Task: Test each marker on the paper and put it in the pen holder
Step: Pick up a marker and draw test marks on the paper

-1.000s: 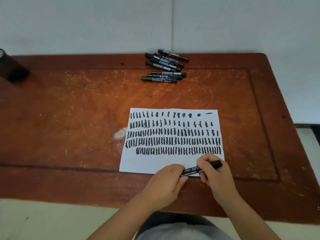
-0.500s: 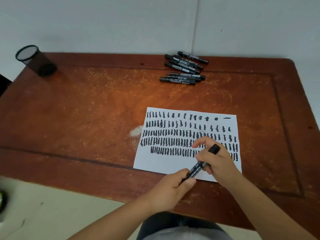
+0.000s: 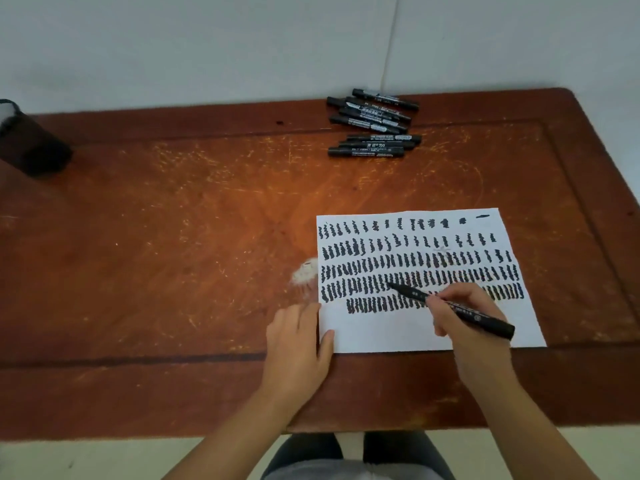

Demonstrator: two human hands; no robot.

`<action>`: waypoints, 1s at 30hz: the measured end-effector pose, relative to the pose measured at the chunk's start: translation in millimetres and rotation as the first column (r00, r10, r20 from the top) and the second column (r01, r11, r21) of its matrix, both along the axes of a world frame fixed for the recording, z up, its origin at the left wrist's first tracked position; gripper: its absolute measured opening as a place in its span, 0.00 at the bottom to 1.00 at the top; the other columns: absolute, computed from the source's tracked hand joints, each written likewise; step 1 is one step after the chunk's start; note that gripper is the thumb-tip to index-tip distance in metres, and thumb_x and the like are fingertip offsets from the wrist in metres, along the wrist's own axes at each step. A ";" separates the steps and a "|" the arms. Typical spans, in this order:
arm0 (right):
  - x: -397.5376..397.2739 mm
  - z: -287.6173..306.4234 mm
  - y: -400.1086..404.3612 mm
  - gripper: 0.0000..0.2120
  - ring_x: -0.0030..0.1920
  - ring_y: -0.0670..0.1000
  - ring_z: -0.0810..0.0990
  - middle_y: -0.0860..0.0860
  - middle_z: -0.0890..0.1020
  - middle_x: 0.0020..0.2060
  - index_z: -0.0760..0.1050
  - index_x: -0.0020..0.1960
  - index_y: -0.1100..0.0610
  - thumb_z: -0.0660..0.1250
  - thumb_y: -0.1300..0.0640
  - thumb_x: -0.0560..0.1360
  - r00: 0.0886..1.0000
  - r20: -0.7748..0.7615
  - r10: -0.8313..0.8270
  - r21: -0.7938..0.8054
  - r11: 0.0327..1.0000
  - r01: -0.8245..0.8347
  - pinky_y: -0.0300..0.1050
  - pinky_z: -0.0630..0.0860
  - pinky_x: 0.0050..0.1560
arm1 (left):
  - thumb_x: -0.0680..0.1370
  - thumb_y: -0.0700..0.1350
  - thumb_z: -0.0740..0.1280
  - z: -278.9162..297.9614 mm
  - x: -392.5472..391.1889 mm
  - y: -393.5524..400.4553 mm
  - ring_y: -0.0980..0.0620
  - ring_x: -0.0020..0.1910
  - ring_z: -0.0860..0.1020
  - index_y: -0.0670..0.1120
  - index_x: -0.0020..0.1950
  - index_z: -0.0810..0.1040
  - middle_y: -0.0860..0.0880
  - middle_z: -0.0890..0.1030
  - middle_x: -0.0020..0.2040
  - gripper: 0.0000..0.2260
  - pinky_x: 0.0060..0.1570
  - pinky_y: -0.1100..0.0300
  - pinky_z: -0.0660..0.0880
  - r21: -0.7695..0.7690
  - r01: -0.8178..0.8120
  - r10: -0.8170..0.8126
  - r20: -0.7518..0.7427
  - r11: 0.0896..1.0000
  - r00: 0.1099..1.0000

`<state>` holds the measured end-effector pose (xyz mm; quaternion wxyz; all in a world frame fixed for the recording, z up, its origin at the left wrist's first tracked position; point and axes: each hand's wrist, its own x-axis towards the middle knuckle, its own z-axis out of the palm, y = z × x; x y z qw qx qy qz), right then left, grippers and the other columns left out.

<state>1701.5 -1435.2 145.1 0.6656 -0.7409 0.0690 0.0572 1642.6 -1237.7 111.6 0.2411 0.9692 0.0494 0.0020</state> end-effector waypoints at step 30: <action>-21.6 -56.0 89.8 0.12 0.25 0.34 0.72 0.40 0.70 0.25 0.71 0.35 0.62 0.59 0.52 0.64 0.973 0.231 0.021 -0.396 0.915 0.075 0.23 0.63 0.24 | 0.74 0.57 0.54 -45.5 3.1 14.4 0.44 0.65 0.62 0.41 0.66 0.66 0.40 0.73 0.64 0.26 0.66 0.48 0.53 0.165 0.205 -0.213 0.035 0.965 0.976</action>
